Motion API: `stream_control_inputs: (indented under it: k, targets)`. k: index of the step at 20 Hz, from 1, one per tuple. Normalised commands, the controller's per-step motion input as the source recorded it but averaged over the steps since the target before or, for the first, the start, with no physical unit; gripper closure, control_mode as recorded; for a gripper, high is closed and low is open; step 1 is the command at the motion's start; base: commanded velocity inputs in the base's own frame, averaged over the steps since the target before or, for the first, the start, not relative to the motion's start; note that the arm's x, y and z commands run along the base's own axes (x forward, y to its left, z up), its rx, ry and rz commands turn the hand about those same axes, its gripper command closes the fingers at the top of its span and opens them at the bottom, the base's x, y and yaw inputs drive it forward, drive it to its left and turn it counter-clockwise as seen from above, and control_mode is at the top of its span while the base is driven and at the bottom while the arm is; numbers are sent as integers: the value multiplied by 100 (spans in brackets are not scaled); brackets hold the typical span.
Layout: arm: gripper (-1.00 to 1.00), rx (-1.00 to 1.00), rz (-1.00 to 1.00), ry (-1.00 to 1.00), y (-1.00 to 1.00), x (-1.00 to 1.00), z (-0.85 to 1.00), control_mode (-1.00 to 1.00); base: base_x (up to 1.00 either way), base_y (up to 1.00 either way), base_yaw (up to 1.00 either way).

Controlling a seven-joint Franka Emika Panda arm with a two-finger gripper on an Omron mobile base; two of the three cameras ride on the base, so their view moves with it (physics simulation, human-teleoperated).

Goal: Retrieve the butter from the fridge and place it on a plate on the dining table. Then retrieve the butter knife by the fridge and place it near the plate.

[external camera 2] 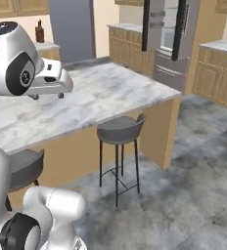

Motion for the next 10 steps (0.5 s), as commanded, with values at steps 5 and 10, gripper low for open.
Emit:
stream_control_inputs:
  k: [5, 10]
  targets:
    - [-100, 0, 0, 0, 0, 0, 0, 100, 19, -80, -61]
    - [-100, 0, 0, 0, 0, 0, 0, 100, 72, -48, -43]
